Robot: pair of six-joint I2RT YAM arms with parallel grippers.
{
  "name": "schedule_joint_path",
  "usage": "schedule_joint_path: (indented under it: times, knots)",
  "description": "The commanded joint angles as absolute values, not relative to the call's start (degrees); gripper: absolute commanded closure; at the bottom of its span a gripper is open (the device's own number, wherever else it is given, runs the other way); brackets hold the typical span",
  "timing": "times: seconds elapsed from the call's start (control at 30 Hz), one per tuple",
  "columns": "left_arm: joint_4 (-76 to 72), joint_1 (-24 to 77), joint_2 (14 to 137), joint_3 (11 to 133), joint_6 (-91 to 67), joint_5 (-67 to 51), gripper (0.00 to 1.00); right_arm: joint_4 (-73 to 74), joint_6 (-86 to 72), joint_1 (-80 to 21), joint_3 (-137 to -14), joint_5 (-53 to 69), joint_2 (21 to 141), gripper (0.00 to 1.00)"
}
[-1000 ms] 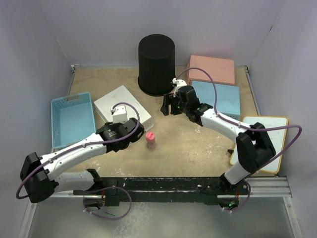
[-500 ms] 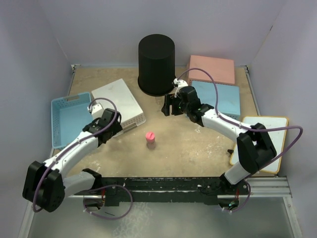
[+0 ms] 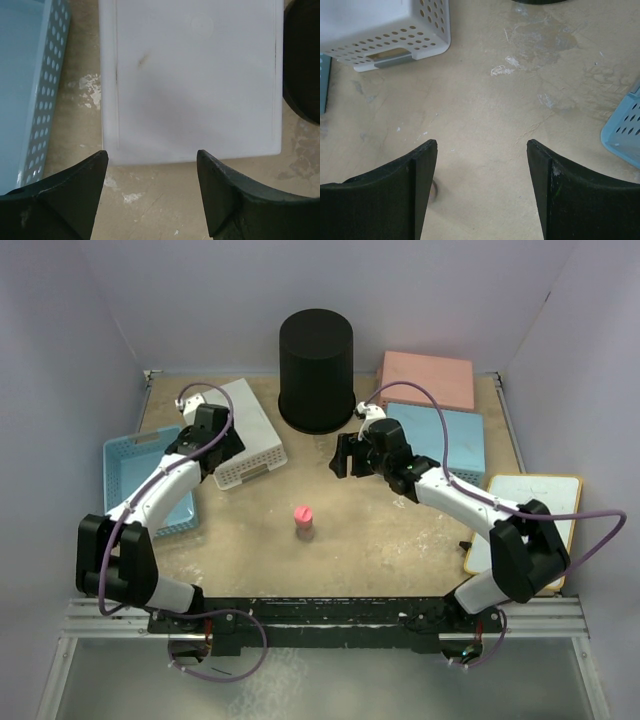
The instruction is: Turn the large container upside down
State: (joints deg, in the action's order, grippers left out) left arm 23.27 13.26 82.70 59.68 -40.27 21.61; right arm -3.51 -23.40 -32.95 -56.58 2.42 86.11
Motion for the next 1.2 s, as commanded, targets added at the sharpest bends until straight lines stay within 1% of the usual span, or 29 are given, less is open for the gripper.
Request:
schedule_joint_path:
  times: [0.0,0.3,0.5,0.67,0.83,1.03,1.17]
  knots:
    - [22.1,13.2,80.2,58.7,-36.2,20.0,0.31,-5.8,-23.7,-32.5,-55.7,1.4,84.0,0.25]
    - [22.2,13.4,73.1,50.0,-38.5,20.2,0.32,-6.3,-23.8,-32.3,-57.3,2.6,86.1,0.25]
    - [22.9,13.3,77.0,51.0,-37.5,21.0,0.31,-6.9,-24.7,-32.3,-56.9,3.6,86.6,0.25]
    - [24.5,12.7,83.2,55.9,-36.2,21.3,0.31,-7.2,-24.7,-32.3,-55.9,3.3,86.0,0.25]
    - [24.1,12.6,85.8,60.3,-35.3,21.1,0.33,-6.7,-24.2,-32.3,-56.0,2.8,85.5,0.25]
    - [31.9,12.6,83.4,68.5,-31.6,25.7,0.31,-6.5,-24.1,-32.2,-55.6,2.5,85.1,0.25]
    - [40.8,11.9,80.0,74.2,-30.1,33.3,0.29,-6.8,-24.1,-32.2,-55.5,2.5,85.2,0.25]
